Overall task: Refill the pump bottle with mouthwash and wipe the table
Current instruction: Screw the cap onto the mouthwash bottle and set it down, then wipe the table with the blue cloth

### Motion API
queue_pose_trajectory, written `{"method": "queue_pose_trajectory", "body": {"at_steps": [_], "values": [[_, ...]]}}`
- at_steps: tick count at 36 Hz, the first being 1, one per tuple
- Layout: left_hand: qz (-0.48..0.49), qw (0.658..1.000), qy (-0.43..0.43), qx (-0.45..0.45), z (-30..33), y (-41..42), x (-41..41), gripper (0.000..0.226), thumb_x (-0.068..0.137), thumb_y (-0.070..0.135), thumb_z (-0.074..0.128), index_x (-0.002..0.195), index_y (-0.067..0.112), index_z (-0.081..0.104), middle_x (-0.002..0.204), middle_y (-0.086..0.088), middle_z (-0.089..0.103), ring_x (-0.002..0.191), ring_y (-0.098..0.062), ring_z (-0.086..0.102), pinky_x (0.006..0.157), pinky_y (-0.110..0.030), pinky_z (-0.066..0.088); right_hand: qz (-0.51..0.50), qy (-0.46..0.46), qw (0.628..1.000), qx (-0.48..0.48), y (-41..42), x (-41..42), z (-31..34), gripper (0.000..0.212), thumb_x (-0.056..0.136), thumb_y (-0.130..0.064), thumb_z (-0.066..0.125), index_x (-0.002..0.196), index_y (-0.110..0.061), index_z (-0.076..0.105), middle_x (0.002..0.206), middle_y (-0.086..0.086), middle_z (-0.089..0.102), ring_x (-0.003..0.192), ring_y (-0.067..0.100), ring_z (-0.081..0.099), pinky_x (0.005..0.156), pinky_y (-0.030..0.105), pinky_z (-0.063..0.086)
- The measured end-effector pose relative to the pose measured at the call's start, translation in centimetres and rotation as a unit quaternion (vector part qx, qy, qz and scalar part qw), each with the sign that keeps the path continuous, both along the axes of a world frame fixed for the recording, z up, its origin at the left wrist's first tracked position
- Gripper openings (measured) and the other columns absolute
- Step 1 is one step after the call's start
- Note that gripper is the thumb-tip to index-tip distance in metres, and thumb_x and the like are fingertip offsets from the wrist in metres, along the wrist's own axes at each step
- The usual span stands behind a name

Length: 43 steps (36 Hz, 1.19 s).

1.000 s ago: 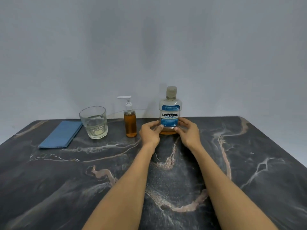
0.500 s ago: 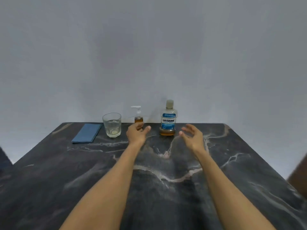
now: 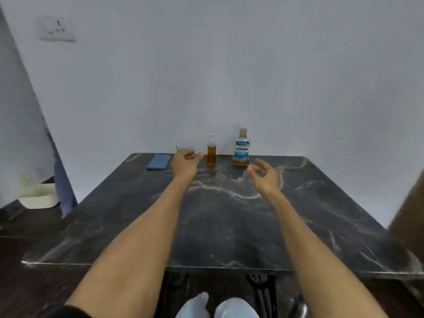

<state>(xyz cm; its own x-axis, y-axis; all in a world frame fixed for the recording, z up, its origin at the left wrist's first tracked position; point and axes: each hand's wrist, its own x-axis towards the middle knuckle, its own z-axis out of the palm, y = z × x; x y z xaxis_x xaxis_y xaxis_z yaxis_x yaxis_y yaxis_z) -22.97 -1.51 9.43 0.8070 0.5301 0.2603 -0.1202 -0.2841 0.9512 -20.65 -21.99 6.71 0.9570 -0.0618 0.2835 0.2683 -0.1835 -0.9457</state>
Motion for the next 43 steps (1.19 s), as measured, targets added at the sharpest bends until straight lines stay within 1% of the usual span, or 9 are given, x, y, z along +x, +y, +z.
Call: {"method": "queue_pose_trajectory", "body": {"at_steps": [2, 5, 8, 12, 17, 25, 29, 33, 43], "values": [[0.007, 1.0, 0.01, -0.002, -1.0, 0.8, -1.2, 0.041, 0.083, 0.029, 0.07, 0.115, 0.005, 0.062, 0.115, -0.009, 0.064, 0.104, -0.02, 0.059, 0.095, -0.032, 0.046, 0.014, 0.01, 1.0, 0.0, 1.1, -1.2, -0.6, 0.048, 0.09, -0.015, 0.062, 0.133, -0.002, 0.045, 0.112, 0.007, 0.059, 0.105, 0.012, 0.052, 0.094, 0.03, 0.046], [0.031, 0.999, 0.025, -0.003, -2.7, 2.4, -2.3, 0.042, 0.083, 0.035, 0.069, 0.115, 0.008, 0.063, 0.115, -0.007, 0.065, 0.103, -0.019, 0.059, 0.091, -0.03, 0.047, 0.038, 0.057, 0.997, 0.02, 3.0, -2.1, -1.7, 0.047, 0.092, -0.017, 0.059, 0.135, -0.005, 0.044, 0.121, 0.01, 0.059, 0.113, 0.023, 0.056, 0.099, 0.043, 0.046], [0.044, 0.998, 0.041, -0.01, -4.2, 4.0, -2.7, 0.043, 0.084, 0.036, 0.068, 0.116, 0.008, 0.062, 0.117, -0.008, 0.064, 0.106, -0.021, 0.059, 0.096, -0.036, 0.045, 0.066, 0.074, 0.995, 0.0, 5.2, -2.1, -3.0, 0.046, 0.093, -0.017, 0.057, 0.135, -0.006, 0.044, 0.127, 0.013, 0.055, 0.117, 0.027, 0.054, 0.099, 0.045, 0.045], [0.056, 0.996, 0.073, -0.01, -6.1, 6.6, -2.6, 0.046, 0.084, 0.039, 0.067, 0.12, 0.011, 0.06, 0.119, -0.006, 0.063, 0.109, -0.021, 0.058, 0.096, -0.036, 0.045, 0.087, 0.093, 0.992, -0.017, 8.6, -1.0, -4.4, 0.042, 0.094, -0.015, 0.055, 0.132, -0.003, 0.046, 0.124, 0.016, 0.056, 0.116, 0.026, 0.054, 0.1, 0.041, 0.045], [0.072, 0.994, 0.088, 0.003, -8.0, 10.0, -1.0, 0.048, 0.084, 0.038, 0.067, 0.123, 0.011, 0.058, 0.121, -0.007, 0.062, 0.111, -0.023, 0.058, 0.09, -0.03, 0.042, 0.127, 0.091, 0.987, -0.044, 13.2, 1.0, -5.9, 0.038, 0.094, -0.015, 0.055, 0.13, -0.004, 0.049, 0.115, 0.009, 0.059, 0.103, 0.016, 0.054, 0.089, 0.023, 0.043], [0.107, 0.989, 0.103, -0.008, -10.6, 16.2, 4.1, 0.045, 0.084, 0.035, 0.067, 0.122, 0.013, 0.059, 0.119, -0.005, 0.064, 0.107, -0.019, 0.059, 0.09, -0.026, 0.041, 0.194, 0.1, 0.97, -0.111, 21.7, 7.0, -7.1, 0.038, 0.094, -0.017, 0.054, 0.13, -0.007, 0.048, 0.117, 0.006, 0.058, 0.106, 0.014, 0.055, 0.087, 0.02, 0.042], [0.108, 0.989, 0.1, 0.006, -11.5, 19.3, 8.0, 0.047, 0.085, 0.034, 0.067, 0.124, 0.009, 0.057, 0.121, -0.008, 0.063, 0.111, -0.021, 0.058, 0.094, -0.03, 0.043, 0.209, 0.089, 0.963, -0.148, 25.9, 10.9, -7.1, 0.043, 0.093, -0.019, 0.056, 0.133, -0.008, 0.046, 0.127, 0.009, 0.056, 0.115, 0.02, 0.054, 0.101, 0.032, 0.042], [0.114, 0.988, 0.102, 0.01, -12.3, 21.8, 12.0, 0.05, 0.086, 0.033, 0.066, 0.128, 0.009, 0.054, 0.127, -0.008, 0.059, 0.115, -0.022, 0.055, 0.093, -0.028, 0.04, 0.214, 0.064, 0.956, -0.192, 29.3, 14.7, -7.6, 0.049, 0.092, -0.02, 0.056, 0.138, -0.009, 0.042, 0.136, 0.011, 0.05, 0.124, 0.022, 0.049, 0.104, 0.034, 0.038], [0.079, 0.991, 0.096, 0.044, -14.5, 25.3, 20.0, 0.052, 0.09, 0.036, 0.059, 0.137, 0.017, 0.045, 0.143, -0.004, 0.043, 0.132, -0.022, 0.038, 0.108, -0.034, 0.033, 0.182, 0.019, 0.938, -0.294, 34.8, 22.6, -10.1, 0.057, 0.096, -0.03, 0.047, 0.147, -0.017, 0.026, 0.151, 0.011, 0.031, 0.142, 0.031, 0.018, 0.116, 0.045, 0.012]]}}
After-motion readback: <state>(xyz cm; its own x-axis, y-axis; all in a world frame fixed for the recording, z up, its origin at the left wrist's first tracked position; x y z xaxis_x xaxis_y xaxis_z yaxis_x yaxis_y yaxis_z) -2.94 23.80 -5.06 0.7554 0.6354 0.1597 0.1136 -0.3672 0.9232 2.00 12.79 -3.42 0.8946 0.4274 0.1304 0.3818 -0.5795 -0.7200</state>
